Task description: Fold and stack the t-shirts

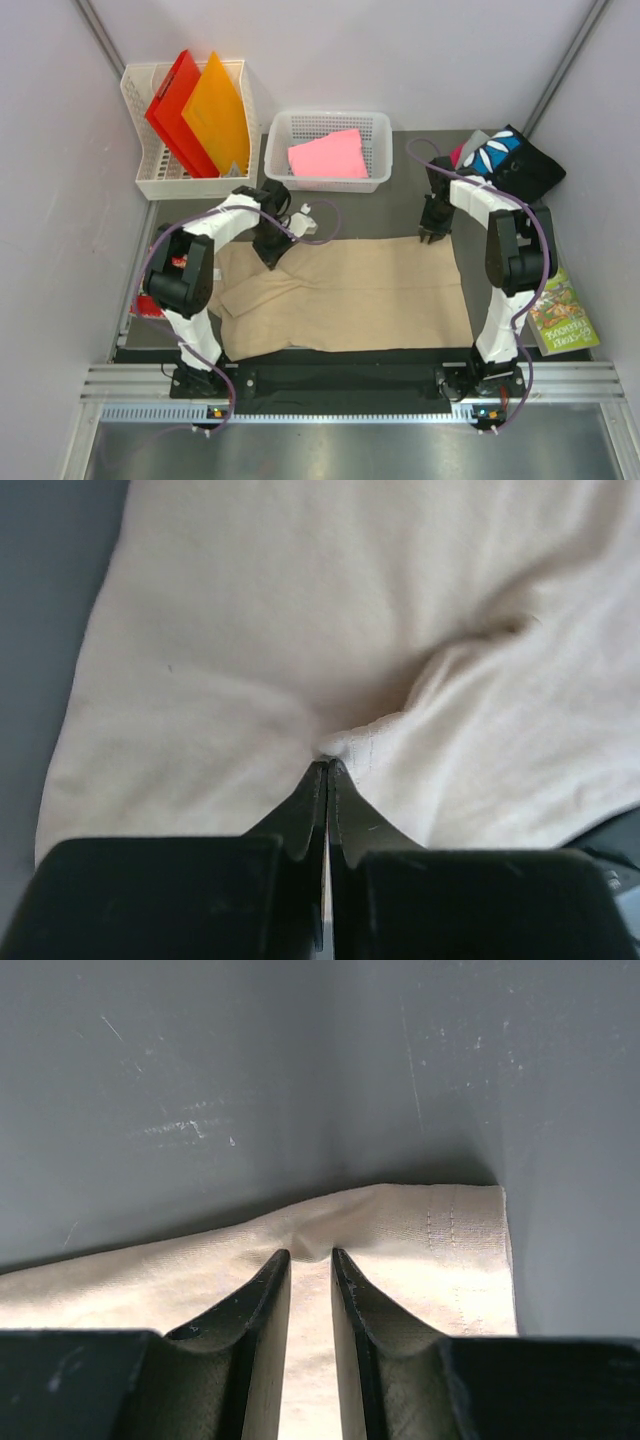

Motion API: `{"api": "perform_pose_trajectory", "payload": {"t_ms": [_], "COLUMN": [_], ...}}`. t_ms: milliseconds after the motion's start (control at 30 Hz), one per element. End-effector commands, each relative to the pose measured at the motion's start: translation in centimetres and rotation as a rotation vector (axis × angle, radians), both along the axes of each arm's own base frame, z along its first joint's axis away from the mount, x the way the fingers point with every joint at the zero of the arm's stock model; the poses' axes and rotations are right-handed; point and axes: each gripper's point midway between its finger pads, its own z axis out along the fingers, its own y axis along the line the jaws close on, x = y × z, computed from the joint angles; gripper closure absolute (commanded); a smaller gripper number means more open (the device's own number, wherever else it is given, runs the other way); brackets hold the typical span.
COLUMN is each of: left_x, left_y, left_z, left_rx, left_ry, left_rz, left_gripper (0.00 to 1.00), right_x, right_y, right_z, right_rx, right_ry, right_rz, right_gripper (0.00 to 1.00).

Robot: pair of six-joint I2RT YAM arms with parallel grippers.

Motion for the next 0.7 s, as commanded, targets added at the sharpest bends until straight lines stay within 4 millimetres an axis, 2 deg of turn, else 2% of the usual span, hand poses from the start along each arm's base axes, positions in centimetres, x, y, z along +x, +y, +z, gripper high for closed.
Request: {"api": "perform_pose_trajectory", "payload": {"t_ms": [0,100,200,333,433,600,667], "left_x": [-2.5,-5.2,-8.0,-12.1,-14.3,-16.6,-17.1], "left_y": [-1.0,-0.8,-0.8,-1.1,-1.6,-3.0,-4.5], "left_z": [6.4,7.7,8.1,7.9,7.6,6.7,6.4], "left_rx": [-0.076,-0.079,-0.085,-0.075,-0.074,-0.068,-0.099], "left_ry": [-0.013,0.044,0.126,0.270,0.368,0.474,0.478], "left_rz": [-0.070,-0.106,-0.149,-0.221,-0.252,-0.288,-0.296], "left_gripper": [1.00,0.98,0.96,0.92,0.91,0.85,0.84], "right_x": [0.5,0.5,0.6,0.7,0.5,0.4,0.3], "right_y": [0.0,0.1,0.3,0.2,0.2,0.0,-0.1], "right_z": [1.7,1.6,1.6,1.5,1.4,1.3,1.3], "right_rx": [-0.002,0.000,0.006,0.006,0.004,-0.002,-0.005], "right_ry": [-0.058,-0.058,-0.058,-0.056,-0.052,-0.051,-0.049], "right_rz": [0.001,0.000,0.003,0.000,0.003,0.000,0.002], "right_gripper": [0.77,0.77,0.77,0.77,0.78,0.78,0.78]}}
